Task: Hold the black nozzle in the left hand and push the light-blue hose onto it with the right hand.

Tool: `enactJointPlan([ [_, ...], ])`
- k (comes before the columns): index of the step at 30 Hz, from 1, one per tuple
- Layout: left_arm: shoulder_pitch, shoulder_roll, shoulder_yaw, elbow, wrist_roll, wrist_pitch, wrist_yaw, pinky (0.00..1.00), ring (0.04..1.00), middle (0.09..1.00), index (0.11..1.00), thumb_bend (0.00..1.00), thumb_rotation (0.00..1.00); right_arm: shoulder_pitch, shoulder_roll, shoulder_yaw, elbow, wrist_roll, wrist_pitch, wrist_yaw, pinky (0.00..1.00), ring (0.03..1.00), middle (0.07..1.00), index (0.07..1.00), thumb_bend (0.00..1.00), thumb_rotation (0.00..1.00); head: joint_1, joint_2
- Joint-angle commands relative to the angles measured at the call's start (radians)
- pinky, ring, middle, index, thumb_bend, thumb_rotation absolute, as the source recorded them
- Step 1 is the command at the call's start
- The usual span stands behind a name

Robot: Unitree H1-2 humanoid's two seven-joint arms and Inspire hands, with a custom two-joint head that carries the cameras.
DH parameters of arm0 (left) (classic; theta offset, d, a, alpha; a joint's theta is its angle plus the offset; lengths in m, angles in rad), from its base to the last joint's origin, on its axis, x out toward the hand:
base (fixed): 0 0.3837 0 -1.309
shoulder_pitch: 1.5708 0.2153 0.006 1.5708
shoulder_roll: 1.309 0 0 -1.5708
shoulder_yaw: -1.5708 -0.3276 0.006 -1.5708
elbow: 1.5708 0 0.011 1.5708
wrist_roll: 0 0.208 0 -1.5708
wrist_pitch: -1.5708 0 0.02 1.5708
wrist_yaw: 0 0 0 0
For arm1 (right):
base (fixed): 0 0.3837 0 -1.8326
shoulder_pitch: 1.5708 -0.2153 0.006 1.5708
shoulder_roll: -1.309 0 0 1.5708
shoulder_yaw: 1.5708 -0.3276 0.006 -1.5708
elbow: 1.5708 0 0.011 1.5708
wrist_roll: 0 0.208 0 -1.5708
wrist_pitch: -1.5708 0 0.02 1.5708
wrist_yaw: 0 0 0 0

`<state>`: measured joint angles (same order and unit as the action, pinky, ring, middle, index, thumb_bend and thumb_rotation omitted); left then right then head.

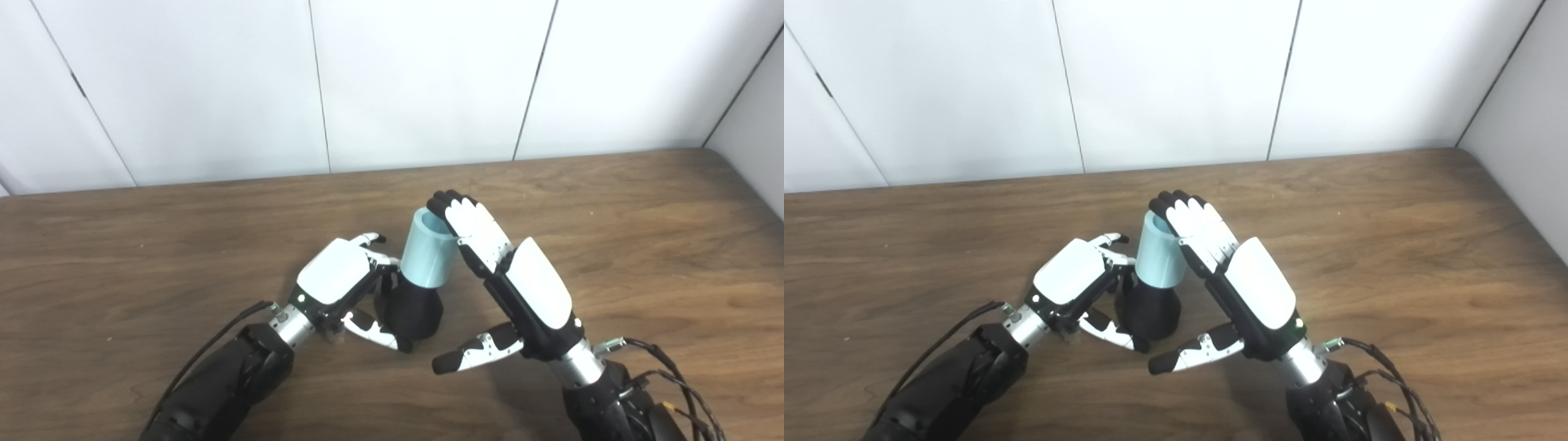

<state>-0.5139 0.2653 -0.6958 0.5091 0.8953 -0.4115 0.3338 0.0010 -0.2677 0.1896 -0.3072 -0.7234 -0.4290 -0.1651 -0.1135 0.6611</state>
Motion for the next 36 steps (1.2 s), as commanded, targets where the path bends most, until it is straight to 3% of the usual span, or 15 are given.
enactJointPlan([
  [1,0.161,-0.028,-0.118,0.144,0.075,0.105,-0.212,0.84,0.509,0.441,0.514,0.5,0.0,-0.02,-0.002,-0.024,-0.027,0.036,-0.037,-0.034,1.0,1.0,1.0,1.0,0.91,0.9,-0.002,0.0],
  [23,0.12,-0.068,-0.184,0.196,0.069,0.251,-0.371,0.87,0.507,0.445,0.514,0.5,0.0,-0.019,0.002,-0.05,-0.041,0.037,-0.028,-0.011,1.0,1.0,1.0,1.0,0.91,0.9,0.001,-0.001],
  [36,0.117,-0.058,-0.212,0.182,0.076,0.266,-0.361,0.85,0.506,0.439,0.515,0.5,0.0,-0.017,0.018,-0.062,-0.043,0.041,-0.02,-0.012,1.0,1.0,1.0,1.0,0.91,0.88,-0.002,-0.002],
])
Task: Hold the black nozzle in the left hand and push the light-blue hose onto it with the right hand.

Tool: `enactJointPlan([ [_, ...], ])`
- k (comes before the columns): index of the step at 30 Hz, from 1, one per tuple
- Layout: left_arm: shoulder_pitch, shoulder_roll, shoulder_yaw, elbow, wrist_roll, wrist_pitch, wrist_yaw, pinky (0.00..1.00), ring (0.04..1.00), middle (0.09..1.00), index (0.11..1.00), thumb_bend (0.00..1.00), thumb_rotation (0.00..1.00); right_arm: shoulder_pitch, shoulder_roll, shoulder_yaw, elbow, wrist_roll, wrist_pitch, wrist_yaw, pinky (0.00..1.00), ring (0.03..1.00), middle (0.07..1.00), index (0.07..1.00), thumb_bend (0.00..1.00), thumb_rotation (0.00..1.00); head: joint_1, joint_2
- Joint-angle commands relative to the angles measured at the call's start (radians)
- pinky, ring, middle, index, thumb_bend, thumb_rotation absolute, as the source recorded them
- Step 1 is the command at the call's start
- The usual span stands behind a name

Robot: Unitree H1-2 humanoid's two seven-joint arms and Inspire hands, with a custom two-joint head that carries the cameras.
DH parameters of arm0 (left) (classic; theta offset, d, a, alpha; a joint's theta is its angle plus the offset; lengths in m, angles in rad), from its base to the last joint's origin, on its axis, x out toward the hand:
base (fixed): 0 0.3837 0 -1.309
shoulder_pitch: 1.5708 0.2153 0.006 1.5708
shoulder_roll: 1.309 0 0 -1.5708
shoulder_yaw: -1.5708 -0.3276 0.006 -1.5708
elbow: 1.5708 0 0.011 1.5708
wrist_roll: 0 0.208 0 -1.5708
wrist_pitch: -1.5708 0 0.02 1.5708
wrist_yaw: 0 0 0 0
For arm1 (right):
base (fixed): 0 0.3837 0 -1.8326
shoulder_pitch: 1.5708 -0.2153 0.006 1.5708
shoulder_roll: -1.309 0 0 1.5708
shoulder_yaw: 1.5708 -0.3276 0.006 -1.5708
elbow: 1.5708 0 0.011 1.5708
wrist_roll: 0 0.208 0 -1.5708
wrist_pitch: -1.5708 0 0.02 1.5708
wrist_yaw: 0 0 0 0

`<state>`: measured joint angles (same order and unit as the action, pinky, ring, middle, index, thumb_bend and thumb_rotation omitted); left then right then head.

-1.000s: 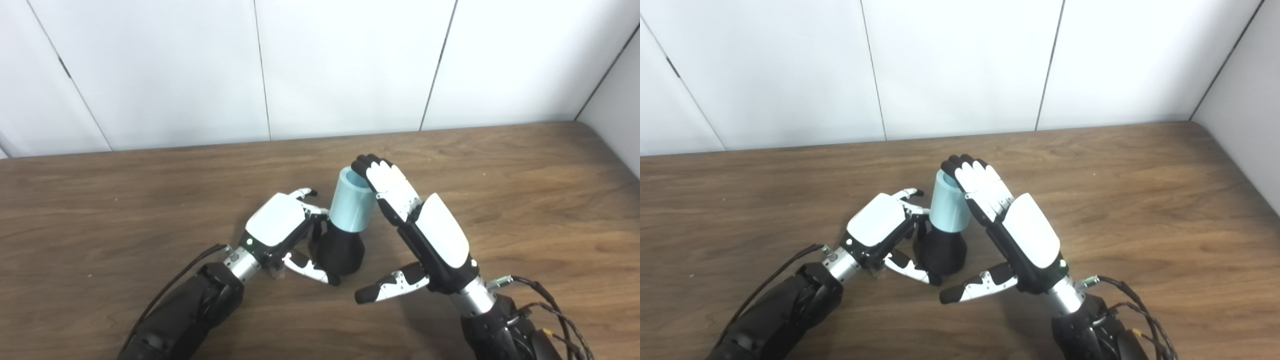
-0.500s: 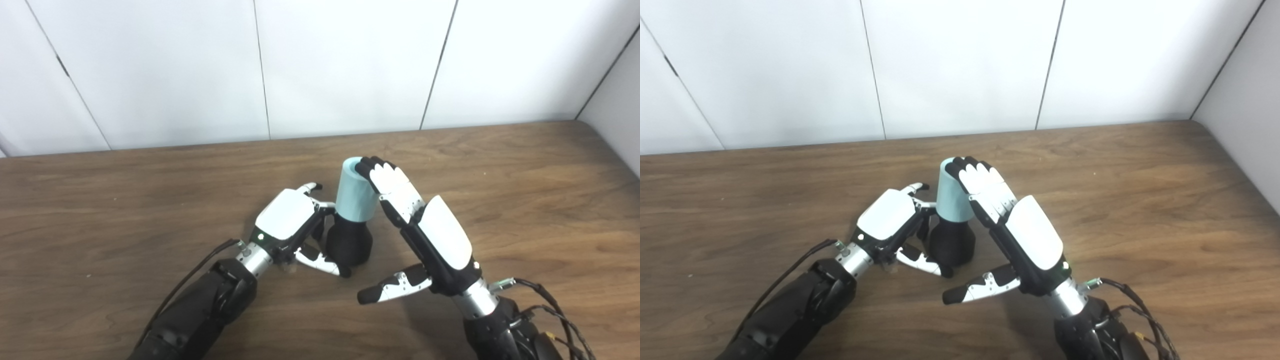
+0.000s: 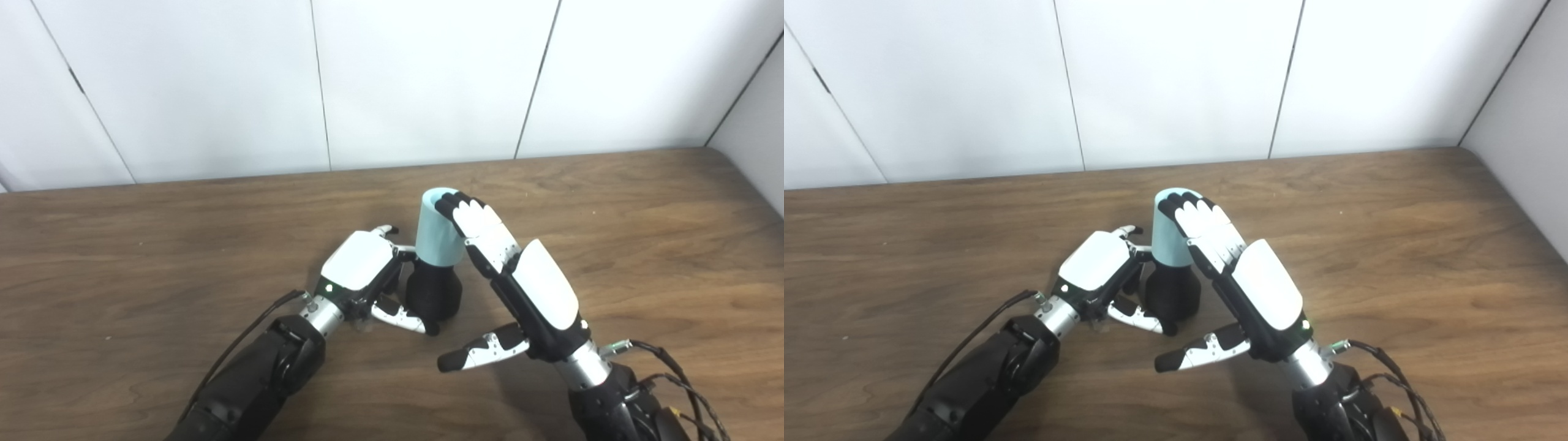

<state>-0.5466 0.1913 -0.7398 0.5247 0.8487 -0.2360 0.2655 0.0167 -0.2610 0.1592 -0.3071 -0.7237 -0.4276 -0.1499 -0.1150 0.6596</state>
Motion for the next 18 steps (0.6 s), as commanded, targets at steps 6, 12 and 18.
enactJointPlan([
  [6,0.15,0.021,-0.173,0.155,0.125,0.094,-0.3,0.85,0.502,0.439,0.514,0.5,0.0,-0.056,0.075,-0.062,-0.075,0.073,0.013,-0.051,1.0,1.0,1.0,1.0,0.86,0.76,-0.001,0.0],
  [12,0.146,0.019,-0.175,0.17,0.121,0.091,-0.297,0.87,0.504,0.438,0.513,0.5,0.0,-0.081,0.112,-0.13,-0.059,0.087,-0.01,-0.103,1.0,1.0,1.0,1.0,0.84,0.73,-0.003,-0.003],
  [18,0.147,0.023,-0.181,0.162,0.126,0.094,-0.294,0.85,0.502,0.437,0.508,0.5,0.0,-0.109,0.101,-0.222,-0.092,0.087,0.016,-0.111,1.0,1.0,1.0,1.0,0.81,0.77,-0.003,-0.003],
])
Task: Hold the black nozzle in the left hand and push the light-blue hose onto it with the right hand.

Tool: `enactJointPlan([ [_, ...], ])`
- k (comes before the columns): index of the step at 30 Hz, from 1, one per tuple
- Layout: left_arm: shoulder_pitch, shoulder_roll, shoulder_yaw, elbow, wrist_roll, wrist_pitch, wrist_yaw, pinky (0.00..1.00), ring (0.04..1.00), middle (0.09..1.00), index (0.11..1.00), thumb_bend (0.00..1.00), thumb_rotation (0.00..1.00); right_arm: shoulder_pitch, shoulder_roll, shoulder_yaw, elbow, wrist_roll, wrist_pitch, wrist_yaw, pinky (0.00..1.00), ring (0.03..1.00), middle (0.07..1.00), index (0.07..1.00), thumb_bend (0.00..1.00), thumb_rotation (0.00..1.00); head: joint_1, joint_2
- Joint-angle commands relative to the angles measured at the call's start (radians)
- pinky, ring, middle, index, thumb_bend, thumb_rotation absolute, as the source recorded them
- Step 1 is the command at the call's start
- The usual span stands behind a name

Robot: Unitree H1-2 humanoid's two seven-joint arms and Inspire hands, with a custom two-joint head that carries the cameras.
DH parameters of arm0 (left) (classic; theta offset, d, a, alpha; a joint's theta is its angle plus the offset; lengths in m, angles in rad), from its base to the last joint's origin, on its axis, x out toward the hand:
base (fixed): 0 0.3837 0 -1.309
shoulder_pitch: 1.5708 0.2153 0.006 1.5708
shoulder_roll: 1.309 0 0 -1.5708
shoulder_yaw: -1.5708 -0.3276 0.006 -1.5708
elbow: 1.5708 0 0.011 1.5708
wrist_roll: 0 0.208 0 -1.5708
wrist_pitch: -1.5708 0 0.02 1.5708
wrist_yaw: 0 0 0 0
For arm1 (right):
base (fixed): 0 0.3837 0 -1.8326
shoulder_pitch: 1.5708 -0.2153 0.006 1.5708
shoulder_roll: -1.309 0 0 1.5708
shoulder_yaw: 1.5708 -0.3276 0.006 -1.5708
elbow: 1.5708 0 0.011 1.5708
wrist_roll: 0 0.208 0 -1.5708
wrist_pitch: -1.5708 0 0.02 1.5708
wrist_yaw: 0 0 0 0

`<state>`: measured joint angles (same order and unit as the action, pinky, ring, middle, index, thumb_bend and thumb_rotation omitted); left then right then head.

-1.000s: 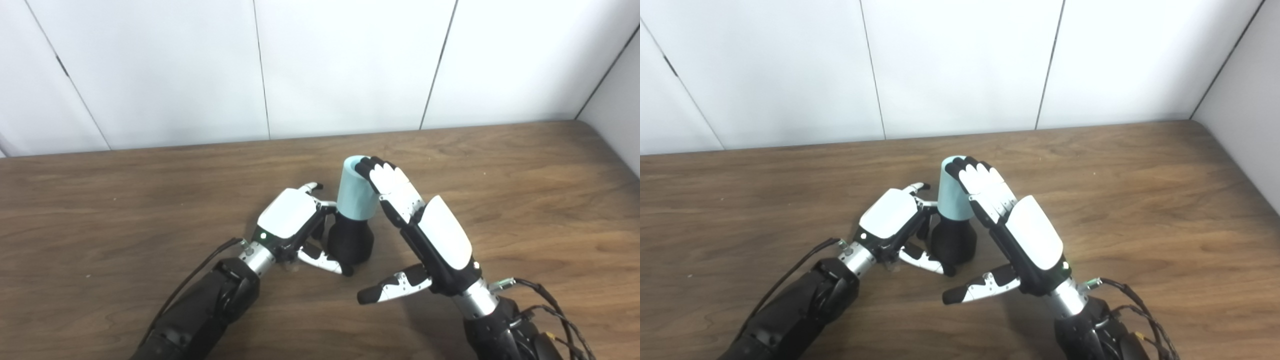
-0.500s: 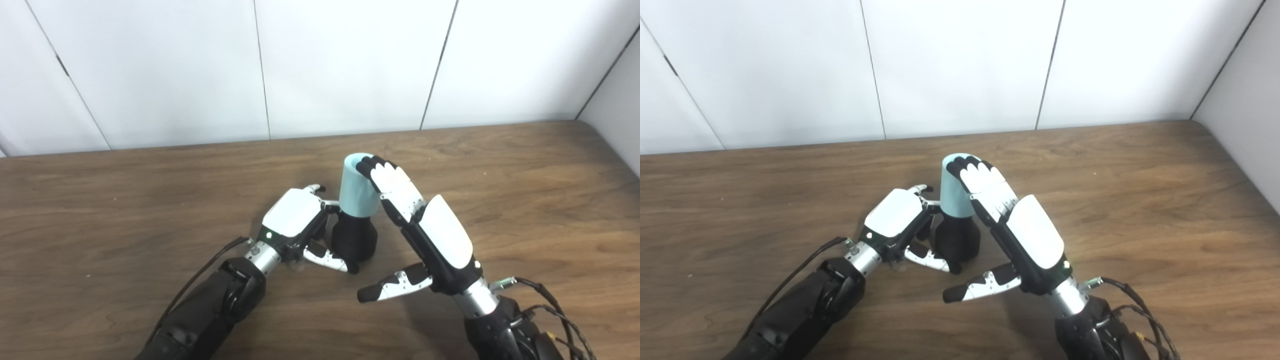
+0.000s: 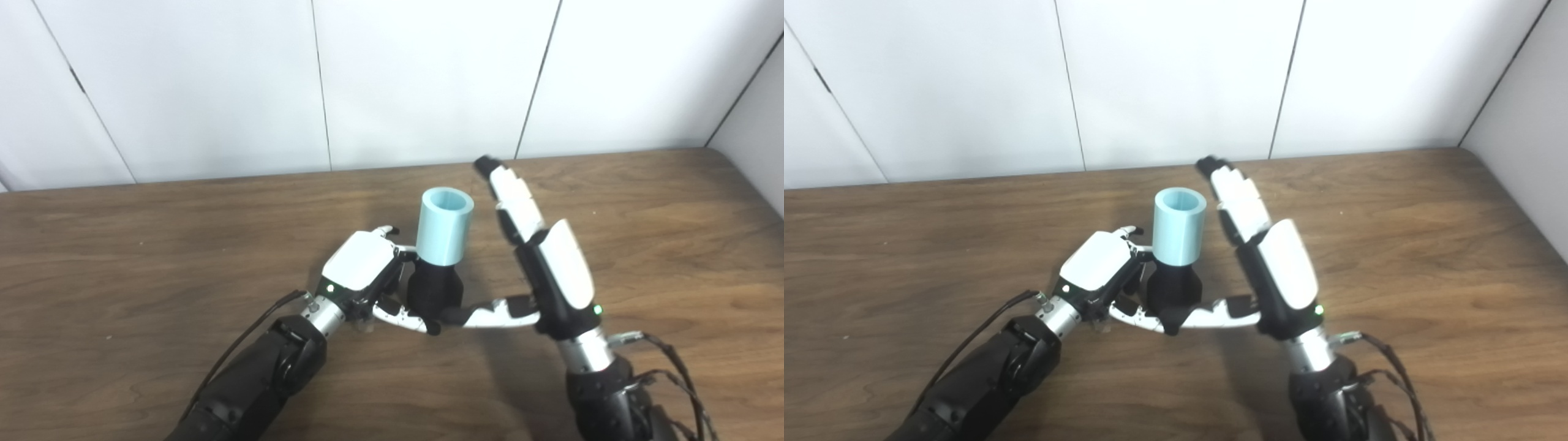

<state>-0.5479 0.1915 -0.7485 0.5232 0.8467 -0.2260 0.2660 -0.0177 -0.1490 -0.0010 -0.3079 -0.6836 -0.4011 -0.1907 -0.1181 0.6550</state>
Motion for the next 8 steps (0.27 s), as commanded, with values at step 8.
enactJointPlan([
  [8,0.146,0.024,-0.178,0.167,0.131,0.087,-0.293,0.85,0.499,0.43,0.502,0.5,0.0,-0.092,0.003,-0.142,-0.132,0.077,0.038,-0.061,1.0,1.0,1.0,1.0,0.79,0.86,0.0,0.001],
])
